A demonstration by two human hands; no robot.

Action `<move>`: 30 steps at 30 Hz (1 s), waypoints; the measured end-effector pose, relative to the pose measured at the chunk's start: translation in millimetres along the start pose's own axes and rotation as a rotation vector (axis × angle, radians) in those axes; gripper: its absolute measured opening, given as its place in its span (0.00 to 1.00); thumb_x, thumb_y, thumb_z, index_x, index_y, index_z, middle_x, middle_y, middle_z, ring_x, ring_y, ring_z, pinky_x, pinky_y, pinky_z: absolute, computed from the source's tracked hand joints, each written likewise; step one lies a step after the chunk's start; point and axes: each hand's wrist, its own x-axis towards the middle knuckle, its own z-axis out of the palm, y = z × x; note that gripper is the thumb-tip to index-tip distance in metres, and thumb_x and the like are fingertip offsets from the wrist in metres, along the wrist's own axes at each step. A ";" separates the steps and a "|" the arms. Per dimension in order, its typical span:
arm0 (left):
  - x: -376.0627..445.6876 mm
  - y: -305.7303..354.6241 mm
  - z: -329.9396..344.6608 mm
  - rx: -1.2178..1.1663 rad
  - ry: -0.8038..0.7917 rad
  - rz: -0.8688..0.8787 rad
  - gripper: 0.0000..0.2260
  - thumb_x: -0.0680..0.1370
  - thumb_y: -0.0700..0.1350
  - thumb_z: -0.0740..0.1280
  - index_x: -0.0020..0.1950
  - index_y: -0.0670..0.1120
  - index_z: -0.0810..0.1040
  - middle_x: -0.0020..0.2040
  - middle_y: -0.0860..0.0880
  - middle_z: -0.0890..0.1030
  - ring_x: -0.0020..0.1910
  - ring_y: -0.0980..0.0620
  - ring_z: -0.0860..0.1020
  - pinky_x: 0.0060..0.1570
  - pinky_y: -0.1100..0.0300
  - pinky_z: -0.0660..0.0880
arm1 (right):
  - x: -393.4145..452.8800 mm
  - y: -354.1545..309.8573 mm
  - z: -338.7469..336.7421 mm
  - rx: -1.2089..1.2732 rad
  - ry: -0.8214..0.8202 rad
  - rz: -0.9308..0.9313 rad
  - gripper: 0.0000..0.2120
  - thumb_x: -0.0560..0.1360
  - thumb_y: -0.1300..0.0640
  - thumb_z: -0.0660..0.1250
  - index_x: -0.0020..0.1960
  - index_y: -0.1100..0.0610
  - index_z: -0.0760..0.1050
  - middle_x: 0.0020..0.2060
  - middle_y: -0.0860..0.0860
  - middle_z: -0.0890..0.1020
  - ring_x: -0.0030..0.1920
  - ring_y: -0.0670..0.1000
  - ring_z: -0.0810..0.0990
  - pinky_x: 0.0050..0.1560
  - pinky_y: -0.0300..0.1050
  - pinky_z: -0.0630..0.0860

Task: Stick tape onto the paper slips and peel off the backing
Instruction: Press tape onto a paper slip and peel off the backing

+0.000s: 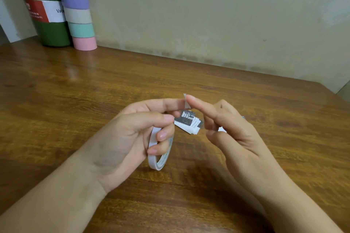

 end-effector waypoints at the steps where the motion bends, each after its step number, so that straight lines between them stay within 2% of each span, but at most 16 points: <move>1: -0.5 0.2 -0.3 0.020 0.001 -0.005 0.19 0.63 0.44 0.68 0.53 0.43 0.83 0.38 0.44 0.67 0.30 0.51 0.58 0.22 0.64 0.61 | -0.8 0.0 -0.8 -0.012 0.001 -0.014 0.30 0.73 0.68 0.56 0.65 0.38 0.72 0.38 0.43 0.67 0.43 0.44 0.69 0.51 0.29 0.65; 3: -1.3 0.9 -0.2 0.053 0.001 -0.013 0.18 0.63 0.46 0.69 0.52 0.44 0.84 0.39 0.44 0.65 0.32 0.50 0.57 0.23 0.64 0.60 | -1.7 -0.5 -2.1 -0.066 0.000 -0.040 0.30 0.74 0.68 0.56 0.66 0.38 0.71 0.39 0.45 0.67 0.43 0.45 0.69 0.50 0.29 0.65; 6: -2.4 2.1 0.7 0.062 -0.003 -0.016 0.16 0.64 0.47 0.69 0.49 0.45 0.84 0.40 0.44 0.66 0.30 0.53 0.60 0.23 0.65 0.60 | -2.3 -0.6 -2.8 -0.171 -0.007 -0.077 0.29 0.75 0.68 0.56 0.67 0.40 0.70 0.39 0.46 0.67 0.43 0.46 0.69 0.49 0.29 0.64; 11: -2.6 2.0 0.6 0.076 0.007 -0.018 0.10 0.64 0.48 0.69 0.43 0.47 0.84 0.40 0.43 0.64 0.34 0.47 0.55 0.22 0.65 0.60 | -2.0 0.6 -4.2 -0.296 -0.017 -0.113 0.28 0.76 0.68 0.57 0.68 0.42 0.70 0.39 0.45 0.66 0.41 0.46 0.69 0.46 0.30 0.64; 16: -1.9 1.5 0.7 0.074 0.005 -0.014 0.10 0.64 0.47 0.69 0.42 0.47 0.83 0.36 0.43 0.64 0.33 0.48 0.55 0.23 0.63 0.57 | -1.6 0.7 -4.8 -0.341 -0.030 -0.123 0.29 0.76 0.68 0.57 0.68 0.40 0.69 0.39 0.47 0.67 0.42 0.48 0.69 0.45 0.31 0.64; 21: -1.5 1.3 -0.2 0.076 0.003 -0.006 0.09 0.64 0.47 0.69 0.40 0.47 0.83 0.35 0.44 0.63 0.33 0.48 0.55 0.23 0.63 0.57 | -1.4 2.4 -6.0 -0.338 -0.043 -0.120 0.29 0.76 0.68 0.58 0.68 0.40 0.69 0.40 0.46 0.68 0.43 0.48 0.70 0.47 0.31 0.64; 26: -1.3 1.1 -1.9 0.071 0.011 -0.019 0.09 0.63 0.48 0.69 0.40 0.46 0.82 0.30 0.47 0.66 0.33 0.47 0.55 0.22 0.64 0.59 | -0.9 3.4 -6.2 -0.356 -0.035 -0.144 0.28 0.76 0.68 0.58 0.69 0.42 0.68 0.39 0.45 0.68 0.42 0.47 0.70 0.47 0.30 0.64; 30: -1.0 0.9 -1.2 0.066 0.013 -0.003 0.09 0.64 0.48 0.69 0.40 0.46 0.83 0.29 0.47 0.67 0.29 0.53 0.59 0.22 0.64 0.59 | -0.5 3.9 -7.1 -0.347 -0.023 -0.160 0.28 0.75 0.69 0.58 0.69 0.44 0.69 0.39 0.46 0.68 0.42 0.47 0.70 0.47 0.30 0.64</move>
